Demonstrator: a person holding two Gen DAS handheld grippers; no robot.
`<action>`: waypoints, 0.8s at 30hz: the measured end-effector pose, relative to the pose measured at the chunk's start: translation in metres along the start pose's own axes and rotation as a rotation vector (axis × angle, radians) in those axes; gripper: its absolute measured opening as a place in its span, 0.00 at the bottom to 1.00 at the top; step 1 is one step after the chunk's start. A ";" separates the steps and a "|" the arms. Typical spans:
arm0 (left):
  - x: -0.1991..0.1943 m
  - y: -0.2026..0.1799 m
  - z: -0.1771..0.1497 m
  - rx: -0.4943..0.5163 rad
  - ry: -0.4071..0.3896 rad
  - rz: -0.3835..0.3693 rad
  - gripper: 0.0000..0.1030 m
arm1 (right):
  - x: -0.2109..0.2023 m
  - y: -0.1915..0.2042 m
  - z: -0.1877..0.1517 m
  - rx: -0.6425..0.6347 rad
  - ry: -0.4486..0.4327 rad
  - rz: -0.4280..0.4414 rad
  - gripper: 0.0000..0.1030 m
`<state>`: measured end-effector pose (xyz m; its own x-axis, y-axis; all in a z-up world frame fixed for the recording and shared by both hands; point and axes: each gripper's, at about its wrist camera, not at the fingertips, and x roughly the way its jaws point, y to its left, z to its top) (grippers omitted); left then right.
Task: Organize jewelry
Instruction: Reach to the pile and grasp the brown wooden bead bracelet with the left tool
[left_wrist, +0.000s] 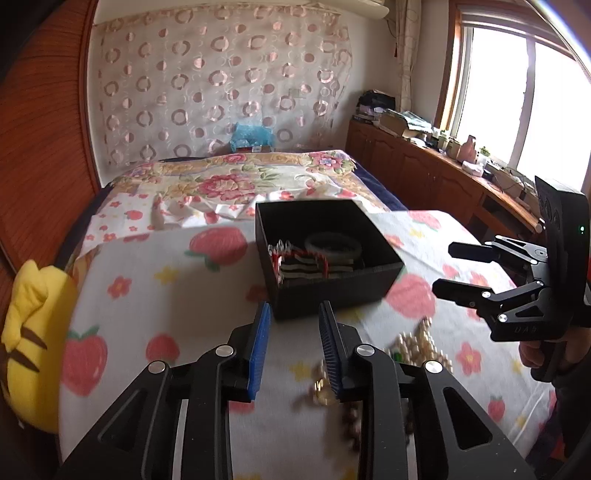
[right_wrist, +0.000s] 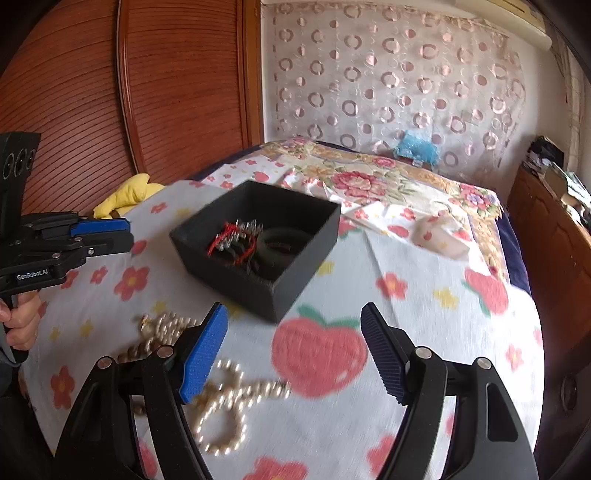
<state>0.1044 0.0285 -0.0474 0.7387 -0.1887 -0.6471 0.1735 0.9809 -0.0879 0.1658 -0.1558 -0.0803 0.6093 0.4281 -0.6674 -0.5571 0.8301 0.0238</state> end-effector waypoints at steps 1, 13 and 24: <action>-0.001 -0.001 -0.002 0.001 0.003 0.000 0.25 | -0.003 0.002 -0.006 0.008 0.002 -0.003 0.74; -0.015 -0.025 -0.054 0.018 0.044 -0.027 0.28 | -0.038 0.014 -0.073 0.111 0.015 -0.019 0.72; -0.015 -0.041 -0.075 0.026 0.065 -0.028 0.39 | -0.048 0.024 -0.106 0.120 0.027 -0.031 0.72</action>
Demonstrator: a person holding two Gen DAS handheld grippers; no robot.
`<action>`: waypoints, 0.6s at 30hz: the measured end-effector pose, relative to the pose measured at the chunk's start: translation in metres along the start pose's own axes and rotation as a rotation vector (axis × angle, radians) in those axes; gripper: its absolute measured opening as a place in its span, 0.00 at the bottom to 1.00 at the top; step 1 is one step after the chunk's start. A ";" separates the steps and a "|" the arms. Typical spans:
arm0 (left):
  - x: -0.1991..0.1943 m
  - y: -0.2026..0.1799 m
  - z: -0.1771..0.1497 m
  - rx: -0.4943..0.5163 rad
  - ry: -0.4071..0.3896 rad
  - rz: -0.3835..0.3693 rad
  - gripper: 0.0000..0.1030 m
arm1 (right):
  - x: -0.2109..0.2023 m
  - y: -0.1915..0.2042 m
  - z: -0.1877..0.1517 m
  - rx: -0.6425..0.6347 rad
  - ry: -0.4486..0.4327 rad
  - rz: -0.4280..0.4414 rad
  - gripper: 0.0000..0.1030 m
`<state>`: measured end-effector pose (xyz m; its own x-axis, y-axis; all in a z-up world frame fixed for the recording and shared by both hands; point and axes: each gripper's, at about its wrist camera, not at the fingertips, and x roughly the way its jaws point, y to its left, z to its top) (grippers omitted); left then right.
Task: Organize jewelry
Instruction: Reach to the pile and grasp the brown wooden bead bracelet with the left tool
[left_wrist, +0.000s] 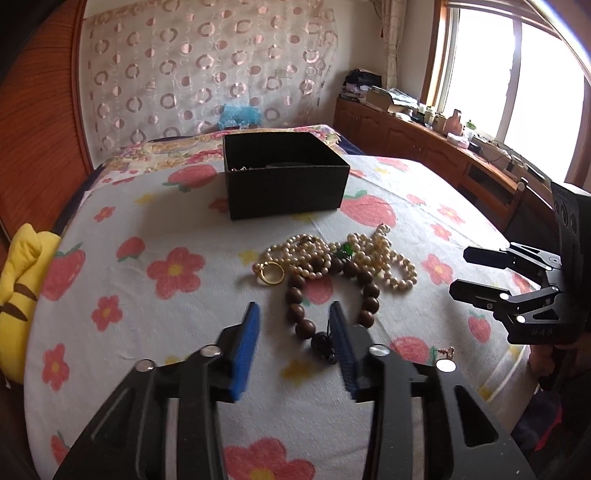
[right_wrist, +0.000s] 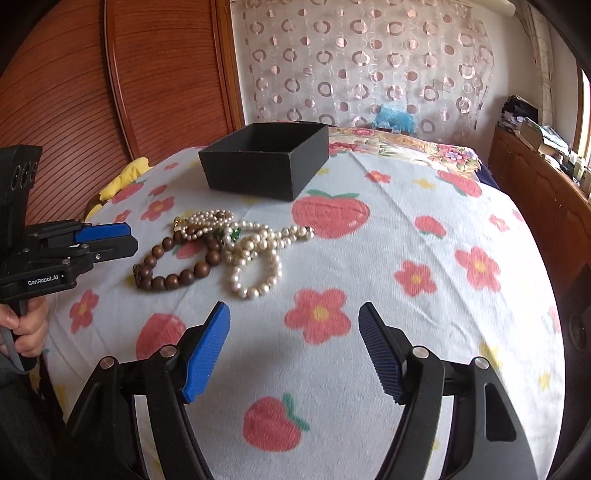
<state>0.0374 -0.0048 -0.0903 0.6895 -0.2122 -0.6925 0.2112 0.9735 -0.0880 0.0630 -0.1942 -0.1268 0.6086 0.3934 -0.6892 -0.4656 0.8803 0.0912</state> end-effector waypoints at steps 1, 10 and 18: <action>0.000 0.000 0.000 0.000 0.002 -0.003 0.39 | -0.002 0.000 -0.001 0.003 -0.007 -0.002 0.72; 0.007 -0.011 -0.003 0.009 0.022 -0.018 0.39 | -0.004 -0.002 -0.004 0.016 -0.033 0.000 0.72; 0.018 -0.012 -0.004 -0.023 0.060 0.000 0.39 | -0.002 0.003 -0.004 -0.002 -0.035 -0.019 0.70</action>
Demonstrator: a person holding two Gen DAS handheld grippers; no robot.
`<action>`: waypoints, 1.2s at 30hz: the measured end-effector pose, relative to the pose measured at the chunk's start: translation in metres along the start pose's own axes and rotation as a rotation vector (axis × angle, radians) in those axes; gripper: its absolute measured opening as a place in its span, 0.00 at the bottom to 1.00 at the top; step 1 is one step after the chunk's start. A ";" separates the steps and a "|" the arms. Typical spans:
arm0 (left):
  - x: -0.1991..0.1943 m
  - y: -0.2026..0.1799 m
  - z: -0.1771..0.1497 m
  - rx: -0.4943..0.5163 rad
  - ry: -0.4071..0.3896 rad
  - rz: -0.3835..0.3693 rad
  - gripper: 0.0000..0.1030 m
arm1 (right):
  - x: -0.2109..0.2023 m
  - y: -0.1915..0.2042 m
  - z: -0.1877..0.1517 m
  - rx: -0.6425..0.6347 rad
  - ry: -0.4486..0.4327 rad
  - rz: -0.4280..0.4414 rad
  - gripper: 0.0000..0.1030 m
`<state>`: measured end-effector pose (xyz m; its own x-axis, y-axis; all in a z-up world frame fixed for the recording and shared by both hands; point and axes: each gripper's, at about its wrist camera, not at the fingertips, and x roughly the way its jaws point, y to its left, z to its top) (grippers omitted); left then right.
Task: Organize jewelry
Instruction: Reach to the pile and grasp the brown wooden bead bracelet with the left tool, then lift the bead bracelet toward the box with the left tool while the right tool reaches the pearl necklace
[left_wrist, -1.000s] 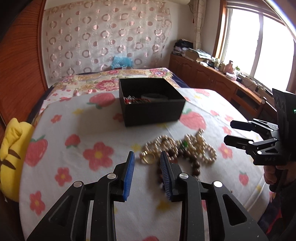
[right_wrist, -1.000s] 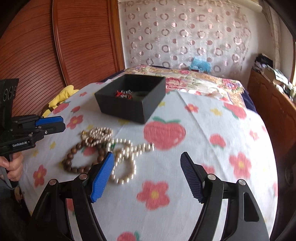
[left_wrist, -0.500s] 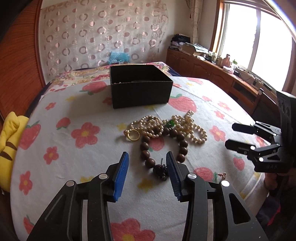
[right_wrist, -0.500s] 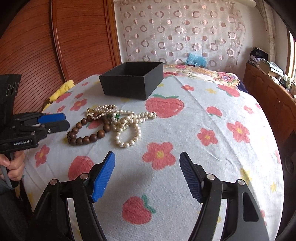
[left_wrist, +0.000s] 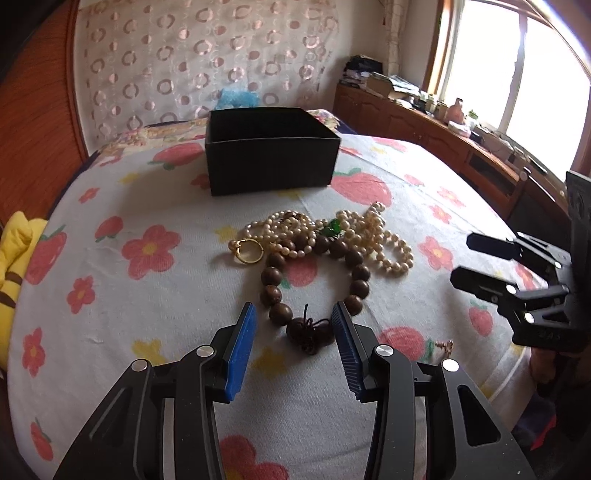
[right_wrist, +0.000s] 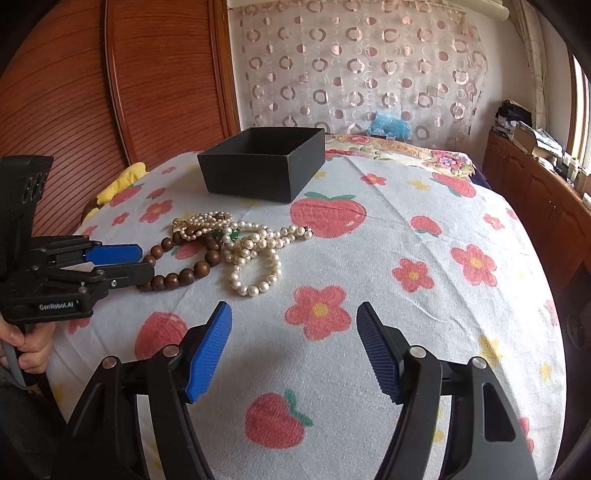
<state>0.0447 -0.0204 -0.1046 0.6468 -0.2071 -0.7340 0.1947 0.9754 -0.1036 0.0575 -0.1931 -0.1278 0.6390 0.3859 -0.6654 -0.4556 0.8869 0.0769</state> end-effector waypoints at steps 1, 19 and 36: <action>0.000 0.001 0.001 -0.010 -0.002 0.008 0.39 | 0.000 0.000 0.000 0.002 0.000 0.000 0.70; 0.014 0.012 0.007 0.030 0.031 0.068 0.12 | 0.003 -0.006 -0.002 0.025 0.002 0.014 0.70; -0.046 0.017 0.005 0.015 -0.084 0.015 0.12 | 0.008 0.001 -0.002 0.004 0.028 0.000 0.70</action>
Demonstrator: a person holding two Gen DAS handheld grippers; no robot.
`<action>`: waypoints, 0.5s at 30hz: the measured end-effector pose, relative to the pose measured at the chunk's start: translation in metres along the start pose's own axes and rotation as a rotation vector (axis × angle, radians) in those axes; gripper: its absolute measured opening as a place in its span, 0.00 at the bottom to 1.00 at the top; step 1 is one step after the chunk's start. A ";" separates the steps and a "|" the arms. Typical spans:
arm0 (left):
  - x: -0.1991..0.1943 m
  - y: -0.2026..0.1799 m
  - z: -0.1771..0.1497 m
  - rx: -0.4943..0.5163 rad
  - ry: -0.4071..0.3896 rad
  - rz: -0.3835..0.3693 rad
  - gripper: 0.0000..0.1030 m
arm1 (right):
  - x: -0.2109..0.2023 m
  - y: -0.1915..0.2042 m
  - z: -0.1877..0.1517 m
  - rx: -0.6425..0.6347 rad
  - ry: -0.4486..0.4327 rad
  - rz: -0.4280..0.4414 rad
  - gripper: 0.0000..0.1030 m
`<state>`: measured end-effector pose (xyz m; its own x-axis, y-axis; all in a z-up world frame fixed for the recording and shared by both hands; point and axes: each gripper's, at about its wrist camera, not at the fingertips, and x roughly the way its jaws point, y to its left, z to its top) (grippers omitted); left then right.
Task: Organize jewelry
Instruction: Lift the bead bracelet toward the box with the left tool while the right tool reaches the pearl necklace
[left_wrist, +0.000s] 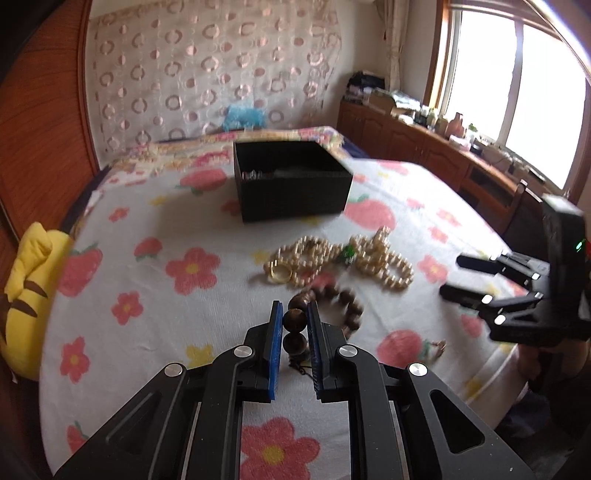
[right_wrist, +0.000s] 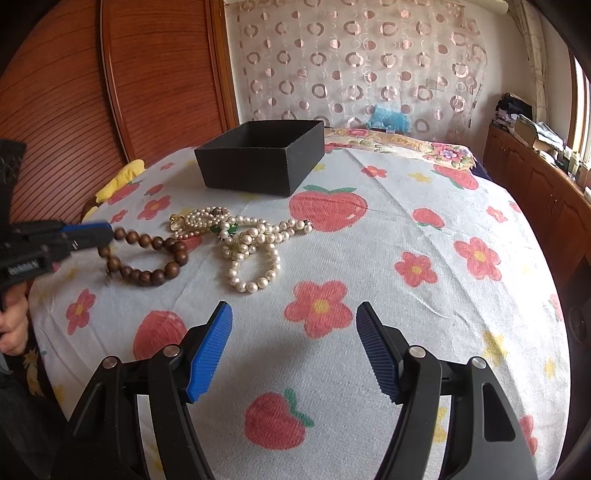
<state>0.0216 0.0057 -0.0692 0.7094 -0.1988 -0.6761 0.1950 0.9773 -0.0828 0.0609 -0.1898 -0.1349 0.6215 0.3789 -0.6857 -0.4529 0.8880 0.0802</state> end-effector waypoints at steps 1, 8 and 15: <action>-0.003 0.000 0.002 -0.001 -0.011 -0.001 0.12 | 0.000 0.001 0.000 -0.004 0.001 -0.007 0.70; -0.024 0.000 0.011 0.007 -0.078 0.005 0.12 | -0.005 0.007 0.014 -0.045 -0.010 -0.026 0.56; -0.036 0.005 0.014 -0.007 -0.116 0.005 0.12 | 0.012 0.014 0.037 -0.094 0.017 -0.002 0.38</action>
<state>0.0065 0.0165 -0.0349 0.7842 -0.2003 -0.5873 0.1863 0.9788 -0.0851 0.0862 -0.1634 -0.1153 0.6120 0.3718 -0.6980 -0.5100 0.8601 0.0109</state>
